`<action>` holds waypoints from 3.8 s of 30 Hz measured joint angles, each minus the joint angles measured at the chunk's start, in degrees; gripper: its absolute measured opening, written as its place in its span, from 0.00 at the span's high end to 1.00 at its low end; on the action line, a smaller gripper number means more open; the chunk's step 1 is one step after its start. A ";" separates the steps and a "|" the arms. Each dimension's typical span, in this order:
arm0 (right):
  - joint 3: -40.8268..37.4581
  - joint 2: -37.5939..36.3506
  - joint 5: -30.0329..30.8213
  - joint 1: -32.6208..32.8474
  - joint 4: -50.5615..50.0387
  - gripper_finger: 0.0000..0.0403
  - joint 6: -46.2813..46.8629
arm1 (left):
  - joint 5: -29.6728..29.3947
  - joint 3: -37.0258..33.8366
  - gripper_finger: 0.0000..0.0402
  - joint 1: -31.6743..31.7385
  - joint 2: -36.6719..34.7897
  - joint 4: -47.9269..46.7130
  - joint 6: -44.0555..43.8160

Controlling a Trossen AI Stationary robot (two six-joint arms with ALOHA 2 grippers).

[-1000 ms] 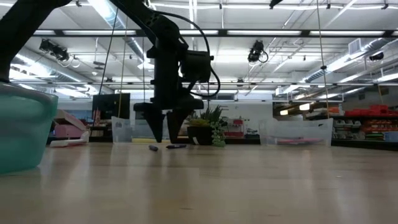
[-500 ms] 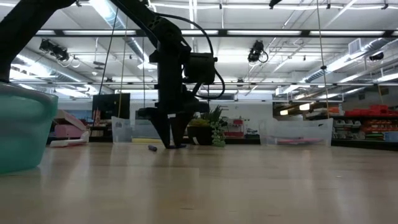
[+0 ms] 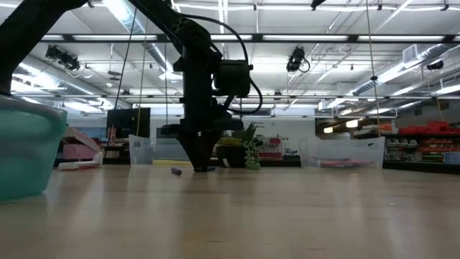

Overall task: Sort crayons/erasers/pens/pencils in bins
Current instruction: Put the blue crayon into the right transparent bin

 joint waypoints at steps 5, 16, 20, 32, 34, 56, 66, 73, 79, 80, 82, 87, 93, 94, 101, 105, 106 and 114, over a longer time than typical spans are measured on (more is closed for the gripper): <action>0.00 0.00 0.00 0.00 0.00 0.57 -0.19 | -0.02 -0.04 0.93 0.00 0.04 -0.06 1.80; 0.02 0.00 0.01 0.00 -0.39 0.57 -0.26 | 2.94 -0.44 0.89 0.28 -4.59 3.46 3.32; 0.04 0.00 0.39 -0.34 -1.86 0.57 -1.58 | 4.56 -0.39 0.93 0.26 -8.53 4.83 3.88; 0.11 -2.01 -11.48 -7.26 1.55 0.57 3.09 | 7.13 -0.33 0.91 0.37 -25.13 20.59 3.04; 0.11 -1.90 -15.27 -7.20 5.66 0.57 4.76 | 7.05 -0.31 0.92 0.42 -26.94 26.11 1.45; -1.55 3.80 -20.60 0.46 24.47 0.57 13.74 | 7.80 -0.24 0.91 -0.29 -29.25 58.84 -9.88; -1.95 6.14 -19.07 1.72 25.13 0.57 12.96 | 10.68 -0.24 0.92 -0.62 -29.25 59.48 -9.61; -1.92 6.07 -18.39 1.74 25.65 0.57 12.82 | 10.63 -0.24 0.91 -0.83 -29.25 59.28 -9.61; -1.88 5.77 -18.21 2.00 25.78 0.58 12.40 | 10.53 -0.24 0.92 -0.73 -29.25 59.26 -8.92; -1.88 5.79 -18.22 2.06 25.77 0.59 12.38 | 10.50 -0.24 0.92 -0.72 -29.25 59.25 -8.74; -1.88 5.77 -18.26 2.27 25.79 0.63 12.38 | 10.48 -0.24 0.90 -0.72 -29.25 59.08 -8.65; -1.88 5.77 -18.30 2.56 25.81 0.77 11.64 | 10.50 -0.24 0.90 -0.74 -29.25 58.90 -7.91; -1.87 5.77 -18.63 2.54 26.11 0.91 11.89 | 10.47 -0.24 0.90 -0.74 -29.25 58.65 -6.32; -1.86 5.77 -18.63 2.46 26.07 0.91 11.76 | 10.47 -0.24 0.89 -0.74 -29.25 58.53 -6.31; -1.86 5.77 -17.30 1.01 25.64 0.89 11.06 | 10.45 -0.22 0.74 -0.71 -29.25 54.40 -6.66; -1.86 5.77 -17.31 -0.28 23.88 0.91 8.68 | 10.56 -0.20 0.64 -0.55 -29.25 51.77 -5.88; -1.84 5.77 -16.94 -0.89 21.68 0.91 7.41 | 10.80 -0.20 0.62 -0.42 -29.25 50.79 -5.34; -6.77 6.21 -9.97 -9.22 3.60 0.90 -5.15 | 12.44 -0.17 0.53 1.03 -33.72 37.01 0.48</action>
